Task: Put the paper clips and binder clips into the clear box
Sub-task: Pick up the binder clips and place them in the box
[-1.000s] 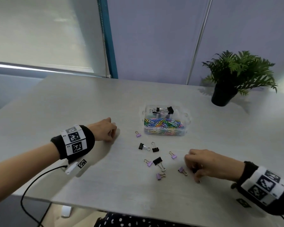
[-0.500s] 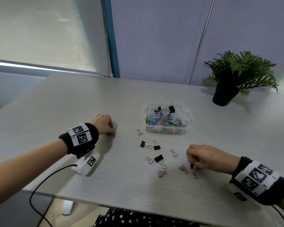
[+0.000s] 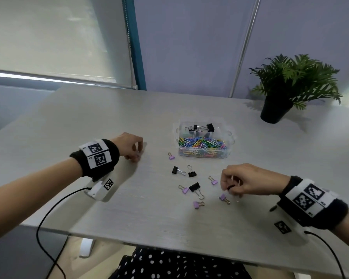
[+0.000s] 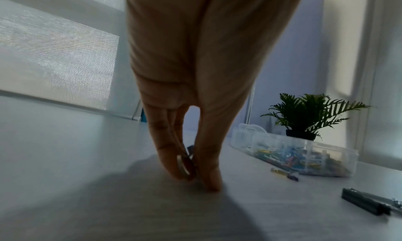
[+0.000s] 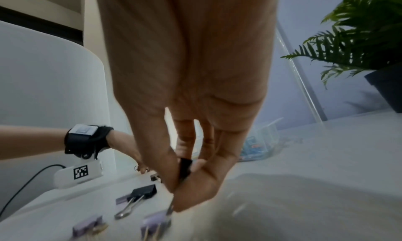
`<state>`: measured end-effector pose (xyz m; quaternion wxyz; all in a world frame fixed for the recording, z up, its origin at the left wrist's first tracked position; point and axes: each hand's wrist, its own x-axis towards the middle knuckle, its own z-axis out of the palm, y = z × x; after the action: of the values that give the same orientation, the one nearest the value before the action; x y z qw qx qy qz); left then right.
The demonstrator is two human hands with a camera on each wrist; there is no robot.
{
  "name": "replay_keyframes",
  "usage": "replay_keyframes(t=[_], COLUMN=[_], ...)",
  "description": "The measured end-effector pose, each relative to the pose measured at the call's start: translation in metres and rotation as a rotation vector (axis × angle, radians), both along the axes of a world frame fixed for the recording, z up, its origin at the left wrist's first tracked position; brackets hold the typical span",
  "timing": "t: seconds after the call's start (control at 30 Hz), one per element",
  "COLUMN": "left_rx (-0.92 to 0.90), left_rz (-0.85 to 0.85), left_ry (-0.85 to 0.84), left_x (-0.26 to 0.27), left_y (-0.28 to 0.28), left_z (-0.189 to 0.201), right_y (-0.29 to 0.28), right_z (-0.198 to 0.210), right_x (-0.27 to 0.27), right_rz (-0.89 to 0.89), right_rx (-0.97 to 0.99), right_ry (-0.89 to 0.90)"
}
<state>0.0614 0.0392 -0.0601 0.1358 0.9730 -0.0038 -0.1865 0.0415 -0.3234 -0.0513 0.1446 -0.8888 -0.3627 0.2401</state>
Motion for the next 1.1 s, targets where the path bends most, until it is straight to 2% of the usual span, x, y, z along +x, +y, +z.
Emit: replay_keyframes(t=[0.3,0.53,0.67,0.73,0.8,0.87,0.93,1.0,1.1], left_rx=[0.055,0.153,0.072,-0.016,-0.077,-0.113,-0.149,-0.169,-0.116], left_rz=[-0.047,-0.138,-0.169,-0.19,-0.207,-0.228,-0.248,-0.263,-0.29], left_ry=[0.018,0.022,-0.018,-0.06,-0.105,-0.156,-0.192,-0.183,-0.151], left_x=[0.004,0.004,0.009,0.017,0.029,0.048,0.07,0.089,0.107], left_y=[-0.011,-0.03,-0.037,-0.041,-0.05,-0.064,-0.083,-0.103,-0.126], left_z=[0.005,0.006,0.015,0.029,0.046,0.059,0.066,0.065,0.054], right_y=[0.02,0.018,0.018,0.016,0.016,0.019,0.024,0.032,0.048], right_z=[-0.017,-0.012,-0.008,0.005,0.021,0.036,0.046,0.051,0.05], right_x=[-0.015,-0.013,-0.008,0.004,0.022,0.045,0.071,0.096,0.124], right_rz=[0.024,0.084,0.061,0.003,-0.035,-0.101,-0.239,-0.399,-0.587], right_rx=[-0.073,-0.03,-0.019,0.017,0.081,0.212,0.412,0.633,0.79], right_ry=[-0.035,-0.118,-0.081,0.039,0.184,0.23,0.268,0.382,0.428])
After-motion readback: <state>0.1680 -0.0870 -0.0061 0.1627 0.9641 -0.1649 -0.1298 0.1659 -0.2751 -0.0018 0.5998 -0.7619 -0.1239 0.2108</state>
